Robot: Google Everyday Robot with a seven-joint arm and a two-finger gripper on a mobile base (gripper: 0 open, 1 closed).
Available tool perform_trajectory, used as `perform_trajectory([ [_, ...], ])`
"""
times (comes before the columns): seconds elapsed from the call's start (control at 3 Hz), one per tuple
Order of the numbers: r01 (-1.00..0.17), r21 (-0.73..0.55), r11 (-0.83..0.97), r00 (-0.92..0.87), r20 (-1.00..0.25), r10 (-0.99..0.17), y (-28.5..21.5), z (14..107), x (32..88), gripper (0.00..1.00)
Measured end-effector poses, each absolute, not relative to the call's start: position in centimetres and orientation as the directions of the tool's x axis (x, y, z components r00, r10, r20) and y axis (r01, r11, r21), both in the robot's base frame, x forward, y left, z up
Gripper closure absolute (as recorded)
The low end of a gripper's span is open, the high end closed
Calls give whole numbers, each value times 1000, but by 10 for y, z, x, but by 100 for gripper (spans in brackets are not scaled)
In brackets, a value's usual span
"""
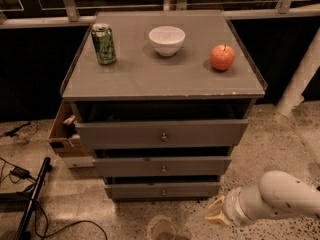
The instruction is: Open bottom drawer
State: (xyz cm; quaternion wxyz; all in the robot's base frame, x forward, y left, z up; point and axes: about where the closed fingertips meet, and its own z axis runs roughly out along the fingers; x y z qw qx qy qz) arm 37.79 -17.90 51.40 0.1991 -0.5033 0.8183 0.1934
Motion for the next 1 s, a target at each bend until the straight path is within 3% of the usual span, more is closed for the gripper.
perform_trajectory([
  [0.67,-902,97,422,-407,-521,-750,-184,495,380,100],
  [1.0,-919,26,393,-339,-563,-754,-177,460,393,100],
])
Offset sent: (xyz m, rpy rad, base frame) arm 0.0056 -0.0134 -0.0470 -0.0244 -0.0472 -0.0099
